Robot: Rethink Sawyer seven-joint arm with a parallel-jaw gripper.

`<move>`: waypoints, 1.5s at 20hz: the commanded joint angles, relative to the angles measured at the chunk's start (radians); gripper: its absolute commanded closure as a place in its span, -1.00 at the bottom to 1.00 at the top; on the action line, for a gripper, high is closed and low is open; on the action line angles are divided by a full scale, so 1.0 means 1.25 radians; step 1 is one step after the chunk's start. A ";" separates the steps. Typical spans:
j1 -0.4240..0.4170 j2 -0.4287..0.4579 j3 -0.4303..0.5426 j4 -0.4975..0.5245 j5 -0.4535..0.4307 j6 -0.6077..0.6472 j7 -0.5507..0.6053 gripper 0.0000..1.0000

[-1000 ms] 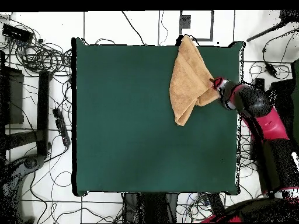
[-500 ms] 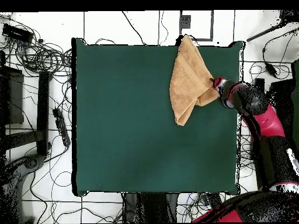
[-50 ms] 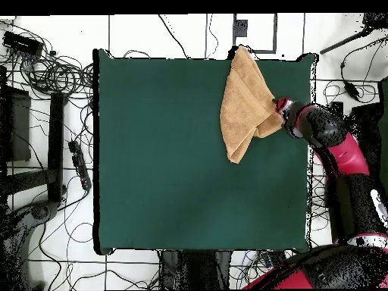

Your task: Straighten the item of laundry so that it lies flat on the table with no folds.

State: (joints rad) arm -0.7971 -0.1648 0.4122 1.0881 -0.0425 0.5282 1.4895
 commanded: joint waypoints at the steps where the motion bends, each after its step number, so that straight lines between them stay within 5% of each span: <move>1: 0.048 0.126 0.077 -0.001 -0.045 0.008 -0.072 -1.00; 11: 0.004 0.127 0.152 0.053 -0.063 -0.061 -0.112 -1.00; 30: 0.022 0.129 0.139 0.013 -0.054 0.016 -0.112 -1.00</move>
State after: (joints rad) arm -0.8321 -0.1451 0.4667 1.0747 -0.0428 0.5475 1.4895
